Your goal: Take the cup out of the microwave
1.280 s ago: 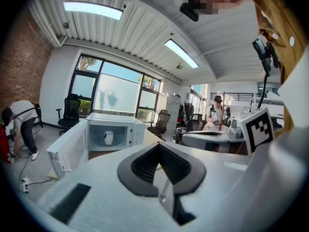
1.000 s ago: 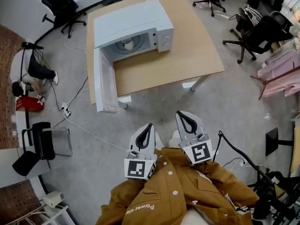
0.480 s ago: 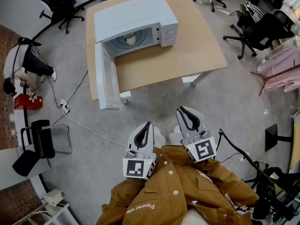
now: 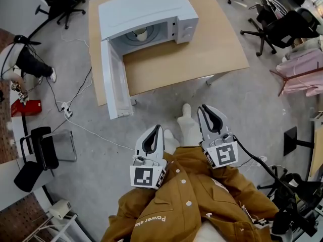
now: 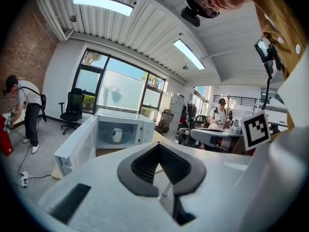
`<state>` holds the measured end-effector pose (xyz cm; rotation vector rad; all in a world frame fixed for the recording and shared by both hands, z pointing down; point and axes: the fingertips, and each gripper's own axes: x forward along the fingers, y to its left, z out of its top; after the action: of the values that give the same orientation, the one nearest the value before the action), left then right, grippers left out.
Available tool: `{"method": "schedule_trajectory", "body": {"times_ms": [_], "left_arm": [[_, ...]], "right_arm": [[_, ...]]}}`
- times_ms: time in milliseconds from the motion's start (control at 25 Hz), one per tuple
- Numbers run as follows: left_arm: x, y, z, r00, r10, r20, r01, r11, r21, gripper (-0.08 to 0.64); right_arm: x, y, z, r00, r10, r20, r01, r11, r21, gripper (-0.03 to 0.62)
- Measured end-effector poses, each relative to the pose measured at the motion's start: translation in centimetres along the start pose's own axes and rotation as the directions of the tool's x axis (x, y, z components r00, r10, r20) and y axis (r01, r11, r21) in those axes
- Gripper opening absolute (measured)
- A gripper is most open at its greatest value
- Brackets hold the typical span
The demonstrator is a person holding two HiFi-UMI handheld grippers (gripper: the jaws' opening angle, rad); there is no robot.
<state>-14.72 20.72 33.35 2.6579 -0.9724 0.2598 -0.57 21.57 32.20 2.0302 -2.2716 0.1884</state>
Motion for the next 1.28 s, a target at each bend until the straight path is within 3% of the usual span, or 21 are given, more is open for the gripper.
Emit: {"method": "schedule_trajectory", "body": {"times_ms": [320, 480, 600, 760, 1000, 1280], "left_arm": [[8.1, 1.7, 3.4, 0.997, 0.042, 0.058, -0.04, 0.999, -0.028, -0.002], [13.9, 2.4, 3.9, 0.998, 0.06, 0.028, -0.06, 0.998, -0.014, -0.002], [17.0, 2.8, 4.1, 0.997, 0.076, -0.016, -0.076, 0.997, 0.023, -0.002], [20.1, 2.3, 6.5, 0.993, 0.105, 0.046, -0.104, 0.994, -0.012, -0.002], [21.2, 4.1, 6.8, 0.989, 0.145, 0.031, -0.143, 0.989, -0.044, -0.002], [21.5, 7.6, 5.4, 0.981, 0.188, 0.04, -0.184, 0.978, -0.095, -0.002]], "right_arm": [[6.8, -4.2, 0.9, 0.997, 0.074, 0.009, -0.074, 0.997, -0.014, 0.046], [11.1, -8.0, 2.8, 0.991, 0.104, 0.08, -0.103, 0.994, -0.02, 0.046], [13.4, -10.3, 3.1, 0.989, 0.135, 0.064, -0.135, 0.991, -0.008, 0.046], [16.1, -12.4, 3.1, 0.984, 0.169, 0.048, -0.168, 0.986, -0.013, 0.052], [21.2, -11.2, 1.9, 0.968, 0.25, 0.035, -0.249, 0.968, -0.022, 0.092], [29.5, -8.6, -1.7, 0.959, 0.281, 0.045, -0.278, 0.959, -0.054, 0.198]]}}
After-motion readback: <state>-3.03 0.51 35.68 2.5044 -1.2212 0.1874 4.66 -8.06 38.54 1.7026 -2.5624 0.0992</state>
